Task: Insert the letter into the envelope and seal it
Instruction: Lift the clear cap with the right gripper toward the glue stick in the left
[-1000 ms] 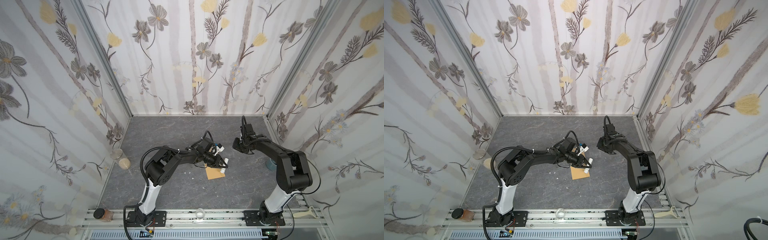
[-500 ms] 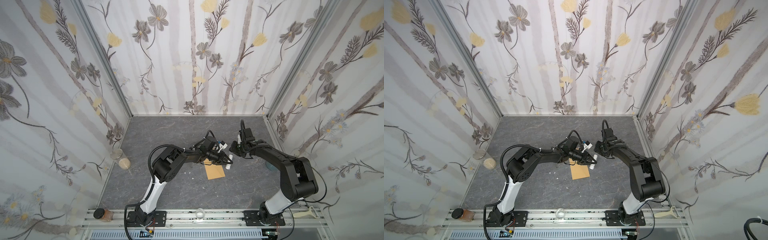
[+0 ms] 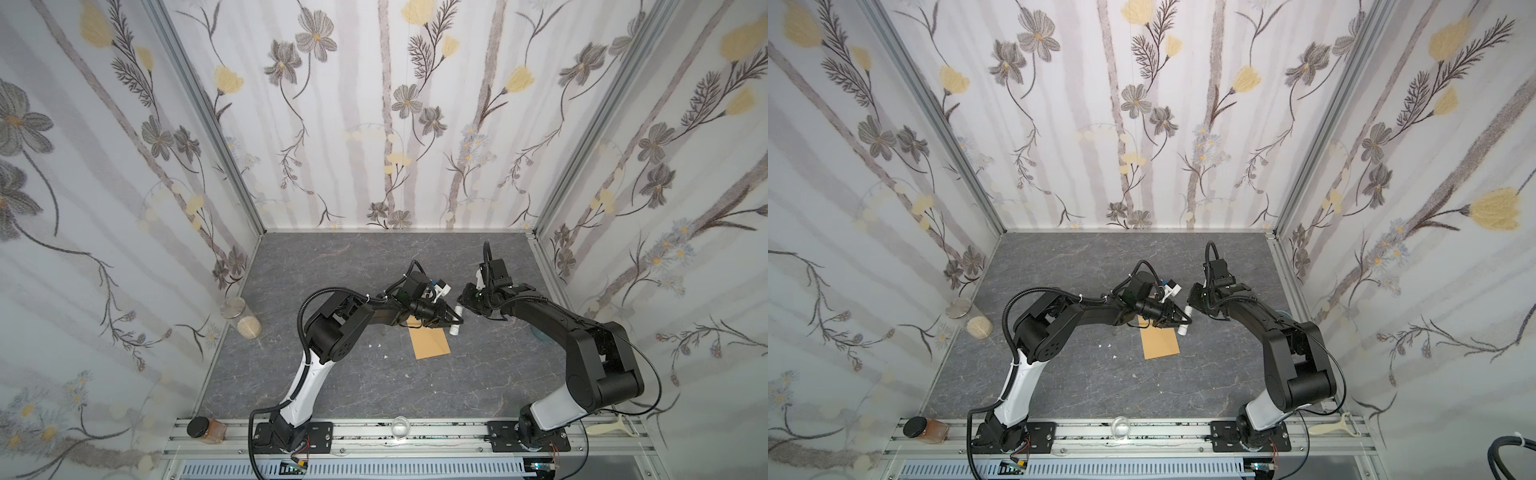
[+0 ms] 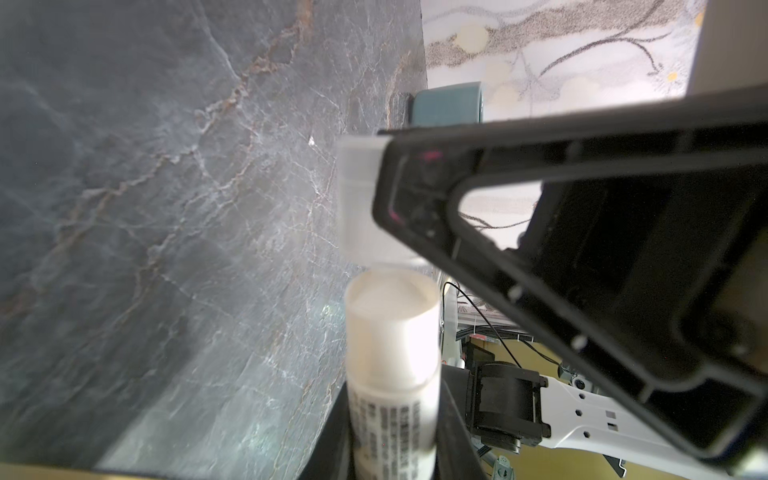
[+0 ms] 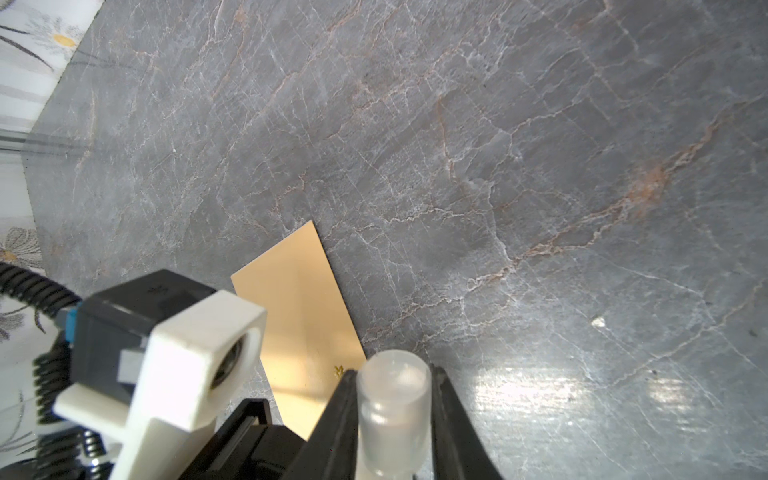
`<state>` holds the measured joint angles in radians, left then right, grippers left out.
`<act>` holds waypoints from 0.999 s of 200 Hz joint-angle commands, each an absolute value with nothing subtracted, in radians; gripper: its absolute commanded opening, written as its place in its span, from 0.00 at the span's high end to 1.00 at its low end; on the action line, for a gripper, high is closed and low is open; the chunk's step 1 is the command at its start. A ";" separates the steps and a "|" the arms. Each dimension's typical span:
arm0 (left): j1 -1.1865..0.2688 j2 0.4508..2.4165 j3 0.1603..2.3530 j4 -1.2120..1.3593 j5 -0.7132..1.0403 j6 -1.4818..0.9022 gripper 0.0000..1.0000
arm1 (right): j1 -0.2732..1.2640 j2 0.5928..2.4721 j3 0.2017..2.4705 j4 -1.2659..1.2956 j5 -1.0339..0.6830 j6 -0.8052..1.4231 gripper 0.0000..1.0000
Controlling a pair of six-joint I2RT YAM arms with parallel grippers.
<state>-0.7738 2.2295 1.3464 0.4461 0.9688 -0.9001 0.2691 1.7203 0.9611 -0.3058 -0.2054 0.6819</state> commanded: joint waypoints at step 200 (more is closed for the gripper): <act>-0.770 2.237 1.348 0.545 0.982 -0.943 1.00 | 0.295 1.687 0.956 -0.278 -0.194 0.703 0.72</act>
<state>-0.7734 2.2341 1.3441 0.4828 0.9699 -0.9417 0.2924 1.6897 0.9554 -0.3058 -0.2028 0.6918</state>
